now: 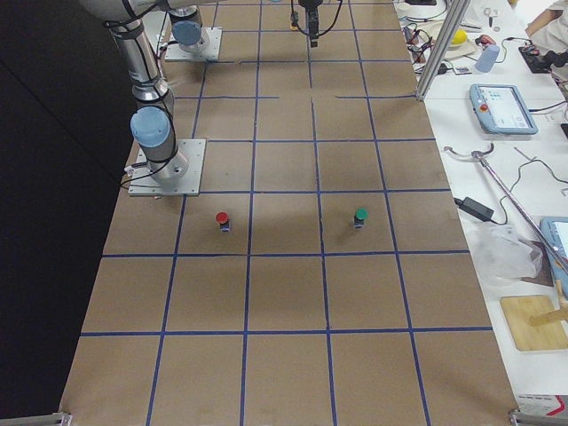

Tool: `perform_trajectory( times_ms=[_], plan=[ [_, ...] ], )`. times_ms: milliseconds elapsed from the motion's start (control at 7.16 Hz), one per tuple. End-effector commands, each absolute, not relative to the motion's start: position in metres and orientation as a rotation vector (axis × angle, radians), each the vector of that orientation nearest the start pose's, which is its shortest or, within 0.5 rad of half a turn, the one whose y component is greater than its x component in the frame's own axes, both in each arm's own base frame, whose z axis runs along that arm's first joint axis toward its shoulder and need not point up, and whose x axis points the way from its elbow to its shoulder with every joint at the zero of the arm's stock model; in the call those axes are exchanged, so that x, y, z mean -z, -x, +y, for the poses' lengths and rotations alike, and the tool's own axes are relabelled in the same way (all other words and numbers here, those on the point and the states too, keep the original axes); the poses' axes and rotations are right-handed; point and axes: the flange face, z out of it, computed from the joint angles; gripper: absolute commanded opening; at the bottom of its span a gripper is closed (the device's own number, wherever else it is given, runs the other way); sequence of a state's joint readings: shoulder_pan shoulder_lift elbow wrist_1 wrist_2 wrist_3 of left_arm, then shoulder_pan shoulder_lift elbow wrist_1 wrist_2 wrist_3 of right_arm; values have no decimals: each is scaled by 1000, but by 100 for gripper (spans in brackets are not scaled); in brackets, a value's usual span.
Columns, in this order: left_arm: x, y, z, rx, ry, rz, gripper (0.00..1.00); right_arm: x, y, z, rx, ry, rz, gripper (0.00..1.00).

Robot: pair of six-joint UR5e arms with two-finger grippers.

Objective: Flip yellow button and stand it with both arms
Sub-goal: 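Lower the left gripper onto the yellow button and close on it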

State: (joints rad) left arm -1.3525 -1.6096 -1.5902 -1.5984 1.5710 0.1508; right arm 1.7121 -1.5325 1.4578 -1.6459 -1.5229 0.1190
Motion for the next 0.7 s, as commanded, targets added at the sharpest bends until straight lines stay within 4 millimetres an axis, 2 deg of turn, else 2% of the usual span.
perform_trajectory(
  times_ms=[0,140,279,419,559],
  plan=[
    [-420,-62,-551,-69,263,3140,100,-532,-209,-497,217,55,3065,100],
    [-395,-90,-565,-75,232,3145,100,-532,-209,-497,217,55,3065,100],
    [-364,-125,-569,-138,288,3158,100,-532,-208,-497,218,55,3065,100],
    [-331,-144,-565,-182,311,3165,100,-532,-208,-497,217,53,3065,100],
    [-301,-143,-562,-156,304,3160,100,-533,-208,-497,219,53,3064,100]
  ],
)
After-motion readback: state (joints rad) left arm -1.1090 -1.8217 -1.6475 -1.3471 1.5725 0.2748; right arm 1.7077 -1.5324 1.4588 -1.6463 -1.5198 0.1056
